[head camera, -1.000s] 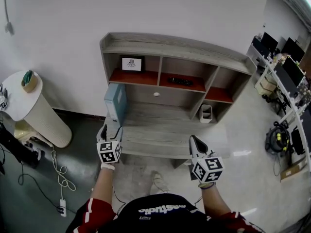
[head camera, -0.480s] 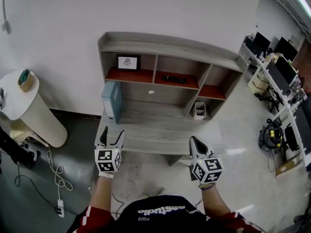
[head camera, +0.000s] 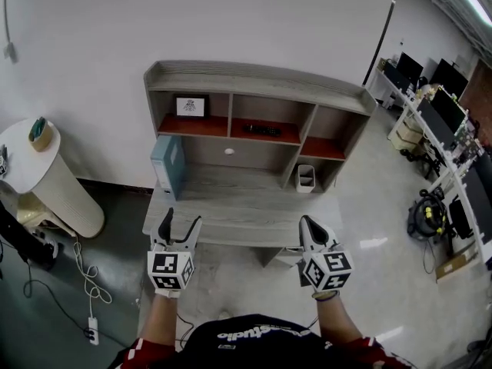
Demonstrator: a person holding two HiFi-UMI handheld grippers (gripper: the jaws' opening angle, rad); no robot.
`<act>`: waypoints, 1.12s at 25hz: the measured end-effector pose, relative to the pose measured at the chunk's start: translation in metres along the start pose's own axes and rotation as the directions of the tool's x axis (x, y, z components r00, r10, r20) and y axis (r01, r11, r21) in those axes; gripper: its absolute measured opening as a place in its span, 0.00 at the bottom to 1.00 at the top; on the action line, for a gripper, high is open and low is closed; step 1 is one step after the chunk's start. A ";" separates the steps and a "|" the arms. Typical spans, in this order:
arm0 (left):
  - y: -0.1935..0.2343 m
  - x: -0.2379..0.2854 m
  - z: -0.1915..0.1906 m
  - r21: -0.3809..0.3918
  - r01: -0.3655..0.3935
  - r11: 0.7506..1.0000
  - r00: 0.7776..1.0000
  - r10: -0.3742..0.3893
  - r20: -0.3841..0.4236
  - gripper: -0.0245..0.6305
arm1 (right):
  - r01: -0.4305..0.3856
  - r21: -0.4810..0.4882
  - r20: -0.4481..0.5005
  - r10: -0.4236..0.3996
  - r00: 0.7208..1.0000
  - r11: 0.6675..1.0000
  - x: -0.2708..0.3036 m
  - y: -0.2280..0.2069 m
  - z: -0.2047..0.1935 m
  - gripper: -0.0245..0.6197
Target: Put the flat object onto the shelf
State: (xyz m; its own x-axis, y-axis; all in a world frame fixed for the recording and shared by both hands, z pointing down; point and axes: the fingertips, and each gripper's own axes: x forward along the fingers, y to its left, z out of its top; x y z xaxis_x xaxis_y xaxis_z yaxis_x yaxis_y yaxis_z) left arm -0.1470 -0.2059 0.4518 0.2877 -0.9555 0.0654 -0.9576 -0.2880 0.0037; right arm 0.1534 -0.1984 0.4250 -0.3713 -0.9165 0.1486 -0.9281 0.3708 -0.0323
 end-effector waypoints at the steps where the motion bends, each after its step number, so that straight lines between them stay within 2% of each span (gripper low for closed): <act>1: -0.006 -0.001 0.003 0.007 0.000 1.000 1.000 0.000 0.000 0.52 | 0.002 0.005 0.004 -0.002 1.000 1.000 -0.005 -0.005 0.001 0.04; 4: -0.026 -0.008 0.008 0.030 0.006 1.000 1.000 -0.005 -0.004 0.52 | 0.009 0.033 0.020 -0.010 1.000 0.999 -0.019 -0.019 0.003 0.04; 12: -0.054 -0.017 0.028 0.023 0.007 1.000 1.000 -0.007 0.016 0.50 | 0.000 0.053 0.046 -0.003 0.999 0.999 -0.041 -0.033 0.006 0.04; 19: -0.065 -0.020 0.037 0.014 -0.019 1.000 0.999 0.019 0.032 0.41 | -0.023 0.051 0.053 0.020 0.998 0.998 -0.047 -0.032 0.007 0.04; 24: -0.065 -0.023 0.039 0.017 -0.040 0.999 0.999 0.039 0.033 0.27 | -0.031 0.048 0.054 0.028 0.998 0.998 -0.049 -0.032 0.008 0.04; 28: -0.065 -0.025 0.039 0.015 -0.049 0.999 0.998 0.048 0.035 0.22 | -0.033 0.047 0.053 0.030 0.998 0.998 -0.049 -0.032 0.006 0.04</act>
State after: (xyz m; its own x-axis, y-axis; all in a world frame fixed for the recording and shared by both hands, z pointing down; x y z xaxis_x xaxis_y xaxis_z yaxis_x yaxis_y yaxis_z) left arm -0.0920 -0.1655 0.4113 0.2416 -0.9699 0.0301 -0.9701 -0.2421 -0.0143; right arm 0.2010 -0.1664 0.4129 -0.3999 -0.9117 0.0949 -0.9157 0.3929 -0.0839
